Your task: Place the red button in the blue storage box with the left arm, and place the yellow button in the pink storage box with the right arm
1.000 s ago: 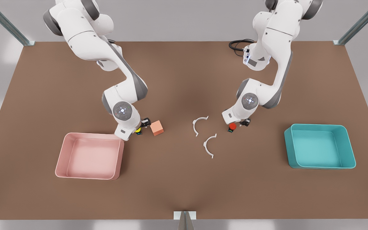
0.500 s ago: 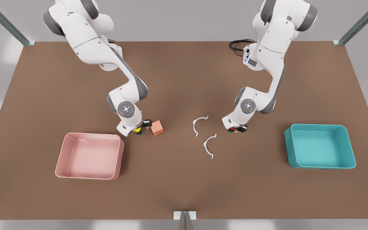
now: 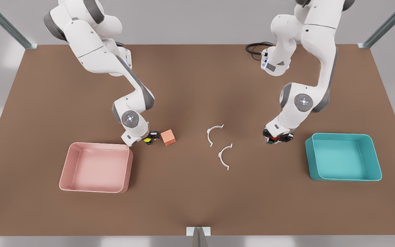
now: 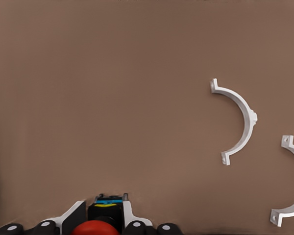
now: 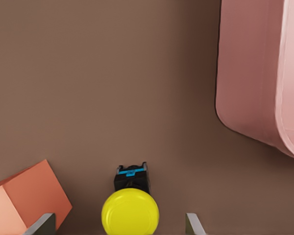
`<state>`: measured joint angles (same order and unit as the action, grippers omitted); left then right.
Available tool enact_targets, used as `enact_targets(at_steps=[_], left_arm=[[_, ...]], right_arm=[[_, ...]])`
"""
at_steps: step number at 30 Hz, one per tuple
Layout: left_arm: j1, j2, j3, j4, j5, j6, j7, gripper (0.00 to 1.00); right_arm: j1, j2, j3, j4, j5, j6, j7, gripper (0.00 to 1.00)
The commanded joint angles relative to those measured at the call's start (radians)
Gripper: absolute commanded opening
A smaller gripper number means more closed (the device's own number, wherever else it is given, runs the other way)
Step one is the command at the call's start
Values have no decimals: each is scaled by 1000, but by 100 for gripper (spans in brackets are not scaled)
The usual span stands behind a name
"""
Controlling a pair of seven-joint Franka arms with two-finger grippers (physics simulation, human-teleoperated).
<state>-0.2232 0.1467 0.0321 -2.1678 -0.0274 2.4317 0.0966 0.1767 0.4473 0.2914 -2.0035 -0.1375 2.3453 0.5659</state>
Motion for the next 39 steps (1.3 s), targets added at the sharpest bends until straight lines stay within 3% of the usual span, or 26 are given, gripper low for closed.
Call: enact_targets(at_steps=[1,4,7,12,13,14,18,21,24,29,32,34,39], left_arm=[[126,-22,-1,5,-6,-168,486,48],[297,-10,0,37,-8,-168,770,48],[420,56,-1,117,-12,-166,982,48],[475,223,0,276,-16,-163,1063,51],[495,251,-1,287,-22,-161,1065,68],[496,272,0,289,-45,-160,1059,100],[496,280,0,292,-72,-166,983,100],[433,195,-1,312,-74,-316,724,100],[383,189,-11,603,-95,-640,247,100],[288,128,-29,804,4,-826,6,100],[202,146,-26,922,26,-928,-228,100],[153,145,-21,927,24,-925,-393,100],[151,122,-26,893,-5,-908,-386,100]], right_arm=[[9,5,2,0,1,28,38,99],[9,19,0,-3,1,40,37,95],[7,24,0,-8,1,54,35,70],[1,31,0,-15,-20,62,35,70],[0,34,0,-18,-27,62,34,70],[-3,36,0,-18,-28,62,35,70],[-13,50,0,-29,-30,75,34,70],[-20,56,0,-35,-50,92,32,69],[-19,56,0,-35,-50,98,34,57],[-17,56,0,-35,-50,112,34,46],[-19,2,2,-15,-51,71,31,47],[-32,-32,0,-6,-51,65,-4,47],[-86,-130,-1,71,-50,-43,-109,47]])
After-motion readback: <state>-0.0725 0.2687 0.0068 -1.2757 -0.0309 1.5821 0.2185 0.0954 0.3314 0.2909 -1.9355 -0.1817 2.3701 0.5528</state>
